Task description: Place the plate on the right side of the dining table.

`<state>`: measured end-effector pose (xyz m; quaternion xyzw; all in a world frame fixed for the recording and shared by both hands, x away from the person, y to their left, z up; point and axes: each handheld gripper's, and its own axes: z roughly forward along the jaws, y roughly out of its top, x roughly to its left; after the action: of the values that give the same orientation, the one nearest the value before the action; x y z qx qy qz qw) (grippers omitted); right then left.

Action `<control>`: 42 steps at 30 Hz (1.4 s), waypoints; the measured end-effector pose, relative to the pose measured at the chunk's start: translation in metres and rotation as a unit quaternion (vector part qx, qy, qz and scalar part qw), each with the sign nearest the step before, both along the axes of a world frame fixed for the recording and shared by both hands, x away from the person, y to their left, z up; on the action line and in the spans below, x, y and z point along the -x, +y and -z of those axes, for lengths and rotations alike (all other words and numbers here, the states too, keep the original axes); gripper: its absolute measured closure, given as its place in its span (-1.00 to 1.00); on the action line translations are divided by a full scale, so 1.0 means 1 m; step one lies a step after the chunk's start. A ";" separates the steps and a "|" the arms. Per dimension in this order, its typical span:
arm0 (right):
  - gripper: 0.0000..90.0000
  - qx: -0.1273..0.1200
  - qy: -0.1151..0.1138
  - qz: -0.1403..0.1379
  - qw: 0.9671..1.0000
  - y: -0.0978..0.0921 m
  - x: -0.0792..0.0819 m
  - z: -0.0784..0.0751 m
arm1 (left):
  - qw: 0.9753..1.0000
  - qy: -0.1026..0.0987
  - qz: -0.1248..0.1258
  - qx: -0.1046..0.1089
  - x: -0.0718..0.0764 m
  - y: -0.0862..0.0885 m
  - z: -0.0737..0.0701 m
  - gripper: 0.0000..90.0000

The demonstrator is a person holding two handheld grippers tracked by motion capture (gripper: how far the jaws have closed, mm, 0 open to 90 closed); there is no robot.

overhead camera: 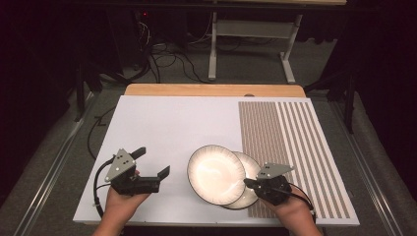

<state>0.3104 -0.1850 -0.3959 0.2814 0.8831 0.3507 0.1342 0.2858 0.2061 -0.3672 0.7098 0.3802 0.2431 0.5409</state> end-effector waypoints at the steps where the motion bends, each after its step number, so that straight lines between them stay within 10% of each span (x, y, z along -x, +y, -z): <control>1: 1.00 0.001 0.000 -0.001 1.000 0.000 0.000 0.000 | 1.000 0.000 0.003 -0.003 -0.002 -0.005 -0.001 -0.97; 19: 1.00 -0.005 0.001 0.002 1.000 0.000 0.000 0.000 | 0.996 0.062 0.058 0.006 -0.017 -0.068 0.004 -0.96; 26: 1.00 -0.004 -0.001 0.003 1.000 0.000 0.000 0.000 | 0.989 0.127 0.076 0.026 -0.019 -0.072 0.020 -0.96; 36: 1.00 -0.002 -0.002 0.002 1.000 0.000 0.001 0.000 | 0.982 0.164 0.088 0.021 -0.020 -0.081 0.029 -0.81; 42: 1.00 -0.001 -0.004 0.001 1.000 0.001 0.001 0.000 | 0.974 0.204 0.094 0.037 -0.023 -0.082 0.035 -0.59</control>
<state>0.3094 -0.1843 -0.3958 0.2814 0.8817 0.3529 0.1377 0.3085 0.1243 -0.4023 0.7565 0.4228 0.0266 0.4982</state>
